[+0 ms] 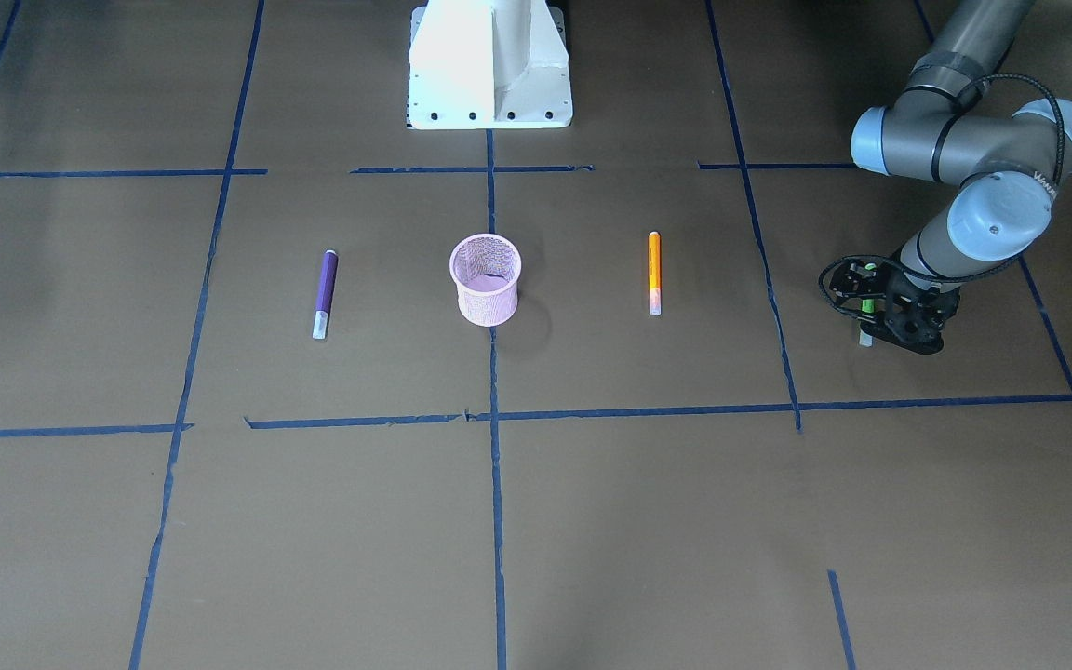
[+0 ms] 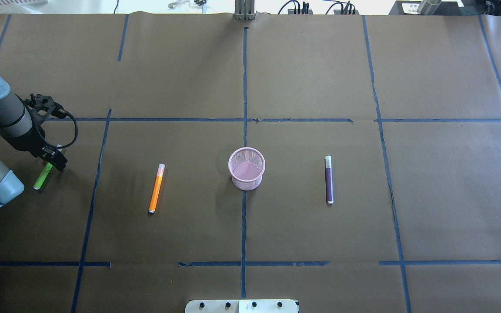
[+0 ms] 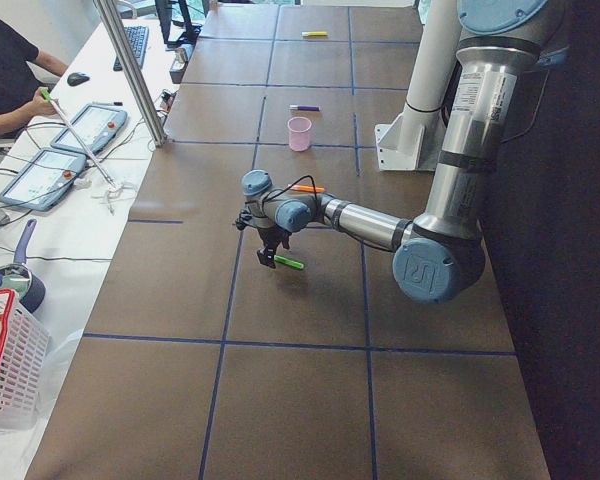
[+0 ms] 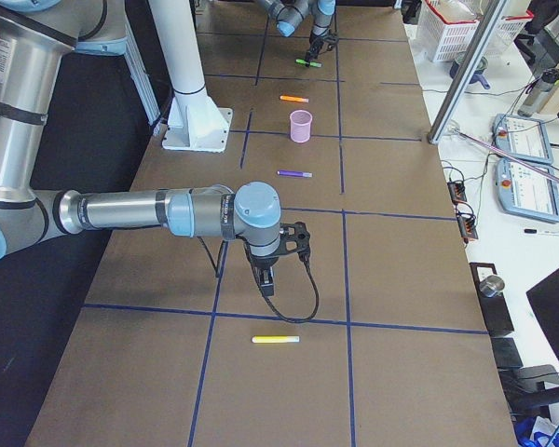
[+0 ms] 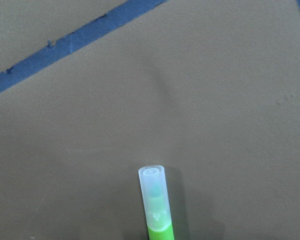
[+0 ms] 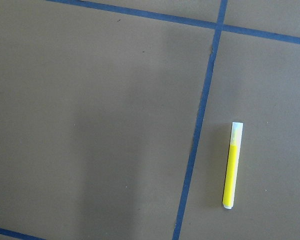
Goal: Collect pens into pen holder
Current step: 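Lower the left gripper onto the green highlighter and close it, then lift the green highlighter and carry it over the pink mesh cup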
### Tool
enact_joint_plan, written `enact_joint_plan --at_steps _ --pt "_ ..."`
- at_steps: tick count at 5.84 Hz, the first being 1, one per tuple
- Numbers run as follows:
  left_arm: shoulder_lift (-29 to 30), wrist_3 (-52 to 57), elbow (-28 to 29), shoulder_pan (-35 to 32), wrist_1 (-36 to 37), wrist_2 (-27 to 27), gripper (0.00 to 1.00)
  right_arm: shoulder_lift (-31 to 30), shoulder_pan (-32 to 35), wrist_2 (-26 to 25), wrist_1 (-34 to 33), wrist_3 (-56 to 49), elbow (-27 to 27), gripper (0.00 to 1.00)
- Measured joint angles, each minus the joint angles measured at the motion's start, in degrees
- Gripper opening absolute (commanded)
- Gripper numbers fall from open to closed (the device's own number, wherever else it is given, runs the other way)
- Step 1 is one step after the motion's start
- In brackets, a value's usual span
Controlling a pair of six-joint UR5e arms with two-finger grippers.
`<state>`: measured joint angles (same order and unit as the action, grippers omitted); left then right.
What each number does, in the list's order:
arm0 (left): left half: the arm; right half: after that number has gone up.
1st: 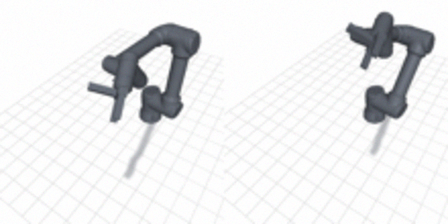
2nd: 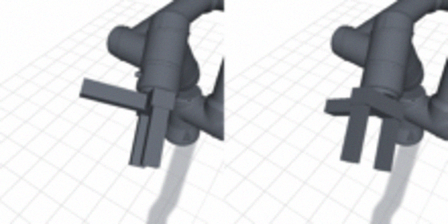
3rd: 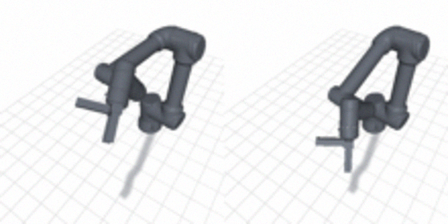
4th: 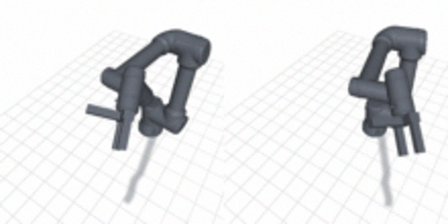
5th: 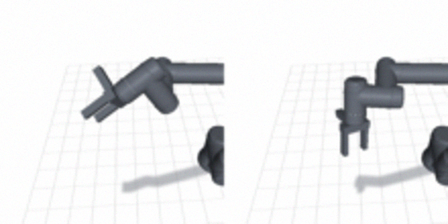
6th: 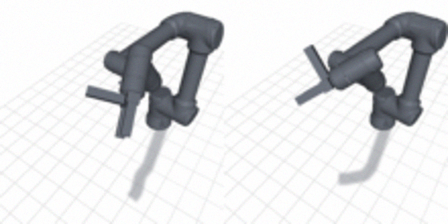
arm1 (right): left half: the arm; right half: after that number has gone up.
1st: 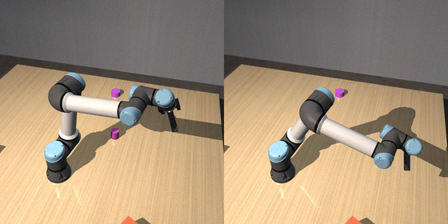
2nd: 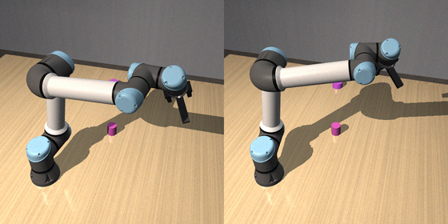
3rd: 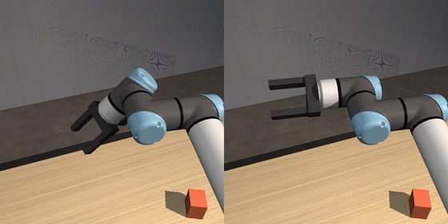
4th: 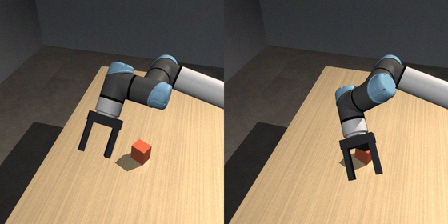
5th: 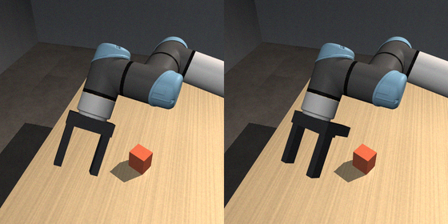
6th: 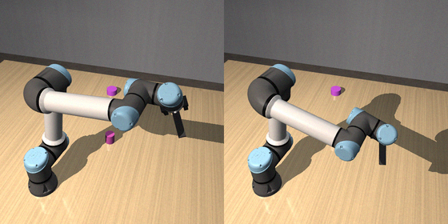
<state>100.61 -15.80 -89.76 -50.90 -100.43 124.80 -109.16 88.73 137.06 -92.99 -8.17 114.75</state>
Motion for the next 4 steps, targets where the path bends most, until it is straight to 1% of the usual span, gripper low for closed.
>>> enact_joint_plan --at_steps 2,3,4 --pt "-0.1 -0.01 0.09 0.07 -0.23 0.05 0.04 0.0 -0.03 0.05 0.0 0.0 0.01 1.0" --pt "-0.25 -0.08 -0.03 0.09 -0.2 0.02 0.0 0.0 -0.04 0.05 0.0 0.0 0.0 1.0" --pt "-0.4 -0.57 -1.04 0.08 -0.16 0.42 0.0 0.0 -0.04 0.05 0.0 0.0 0.01 1.0"
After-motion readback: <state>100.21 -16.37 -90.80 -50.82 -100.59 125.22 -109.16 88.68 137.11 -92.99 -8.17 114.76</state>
